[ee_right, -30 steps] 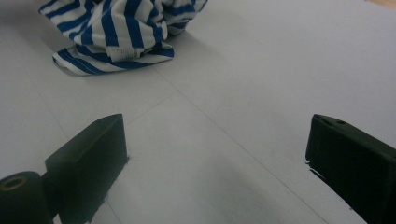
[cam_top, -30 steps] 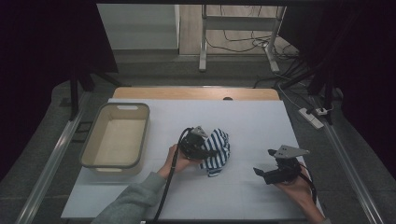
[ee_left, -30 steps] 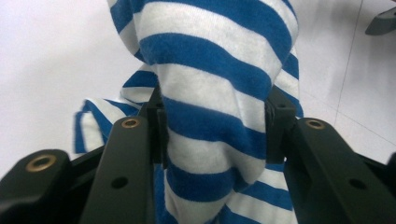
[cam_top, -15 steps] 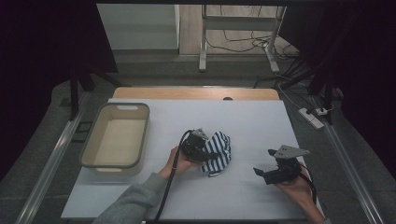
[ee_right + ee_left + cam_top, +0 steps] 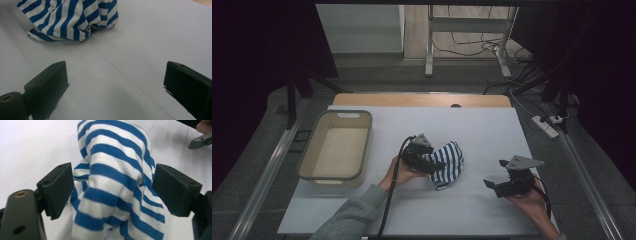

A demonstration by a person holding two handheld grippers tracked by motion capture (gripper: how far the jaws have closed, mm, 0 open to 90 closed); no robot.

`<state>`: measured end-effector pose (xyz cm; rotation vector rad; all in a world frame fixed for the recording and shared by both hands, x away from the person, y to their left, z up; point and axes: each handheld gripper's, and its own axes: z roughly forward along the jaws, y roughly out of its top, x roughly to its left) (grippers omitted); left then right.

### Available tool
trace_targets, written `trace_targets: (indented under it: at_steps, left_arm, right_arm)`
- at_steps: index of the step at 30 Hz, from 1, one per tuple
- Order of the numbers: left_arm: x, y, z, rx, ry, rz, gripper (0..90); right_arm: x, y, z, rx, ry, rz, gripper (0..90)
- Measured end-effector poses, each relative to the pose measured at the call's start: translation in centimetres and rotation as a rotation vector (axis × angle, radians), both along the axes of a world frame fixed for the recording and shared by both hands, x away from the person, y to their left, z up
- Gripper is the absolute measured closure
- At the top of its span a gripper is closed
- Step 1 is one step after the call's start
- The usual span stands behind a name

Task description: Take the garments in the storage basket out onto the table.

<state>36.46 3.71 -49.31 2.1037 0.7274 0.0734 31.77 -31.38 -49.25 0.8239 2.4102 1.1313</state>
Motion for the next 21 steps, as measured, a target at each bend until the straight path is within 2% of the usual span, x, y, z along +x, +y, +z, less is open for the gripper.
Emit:
trace_targets:
  at_steps: [3, 13, 19, 21]
  left_arm:
    - [-0.5, 0.6, 0.8, 0.025, -0.023, 0.024, 17.0]
    - [-2.8, 4.6, 3.6, -0.007, -0.064, 0.096, 16.6]
    - [-4.3, 6.6, 4.8, -0.004, -0.090, 0.142, 16.7]
    - [-4.9, 7.1, 5.0, 0.016, -0.113, 0.158, 16.7]
  right_arm:
    - [0.0, 0.0, 0.0, 0.005, -0.003, -0.003, 5.0]
    - [-0.1, -0.1, 0.1, 0.011, -0.008, -0.004, 5.0]
    - [-0.1, -0.3, 0.2, 0.039, -0.003, -0.003, 5.0]
    - [-0.1, -0.4, 0.3, 0.051, -0.003, -0.002, 5.0]
